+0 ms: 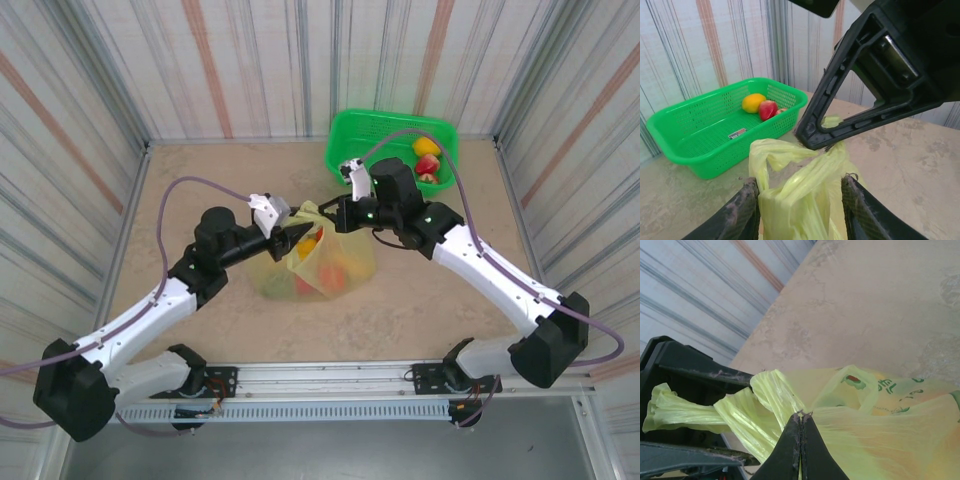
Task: Place the fake fruits into the plastic bag and tie a complex knot
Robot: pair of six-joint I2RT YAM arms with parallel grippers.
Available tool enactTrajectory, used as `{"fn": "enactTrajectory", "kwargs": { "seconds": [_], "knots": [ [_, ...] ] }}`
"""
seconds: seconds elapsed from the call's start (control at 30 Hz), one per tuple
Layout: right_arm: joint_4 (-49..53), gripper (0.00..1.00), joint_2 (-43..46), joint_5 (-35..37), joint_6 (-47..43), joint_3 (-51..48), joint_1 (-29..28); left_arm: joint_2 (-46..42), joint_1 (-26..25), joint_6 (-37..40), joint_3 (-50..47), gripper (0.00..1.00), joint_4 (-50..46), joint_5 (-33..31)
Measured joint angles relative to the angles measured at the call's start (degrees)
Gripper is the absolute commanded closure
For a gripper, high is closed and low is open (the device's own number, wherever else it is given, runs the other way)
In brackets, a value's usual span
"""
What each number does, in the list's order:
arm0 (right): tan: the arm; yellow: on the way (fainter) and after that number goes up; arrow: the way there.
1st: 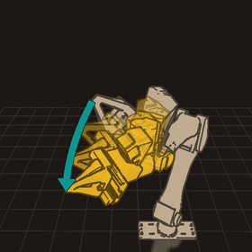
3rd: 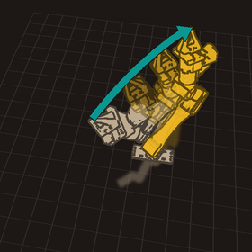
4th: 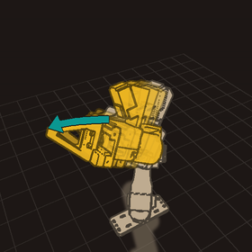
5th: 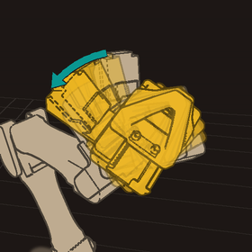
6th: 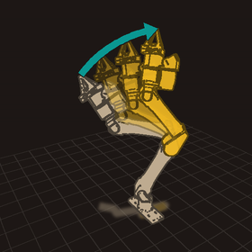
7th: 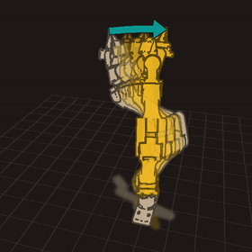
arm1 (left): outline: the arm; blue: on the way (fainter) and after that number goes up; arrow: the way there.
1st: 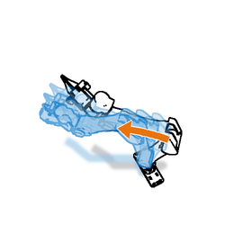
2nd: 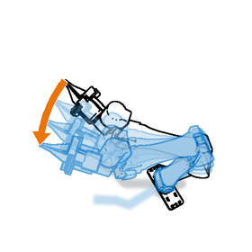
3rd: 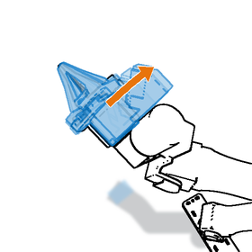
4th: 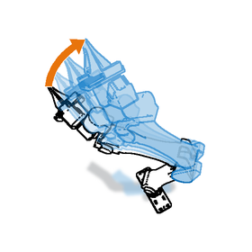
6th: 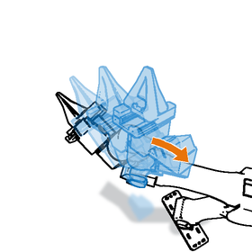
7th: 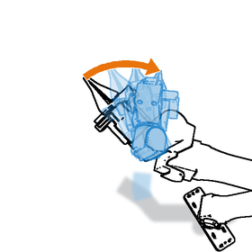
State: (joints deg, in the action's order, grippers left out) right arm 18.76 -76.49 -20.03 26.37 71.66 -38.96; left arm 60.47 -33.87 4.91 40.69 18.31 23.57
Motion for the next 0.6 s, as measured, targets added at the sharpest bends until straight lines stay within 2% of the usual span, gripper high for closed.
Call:
{"fn": "enactTrajectory", "kwargs": {
  "seconds": [0.43, 0.6],
  "knots": [
    [-2.71, 1.00, -0.52, -0.96, 0.24, -1.88, -0.39, -0.02, 1.57, -1.27, -0.22, 0.51, 1.84, -0.04],
    [-3.85, 1.00, -0.52, -0.13, 0.26, -3.50, -2.19, -0.02, 1.68, -2.21, -0.22, 0.44, 2.54, -0.02]
  ]
}}
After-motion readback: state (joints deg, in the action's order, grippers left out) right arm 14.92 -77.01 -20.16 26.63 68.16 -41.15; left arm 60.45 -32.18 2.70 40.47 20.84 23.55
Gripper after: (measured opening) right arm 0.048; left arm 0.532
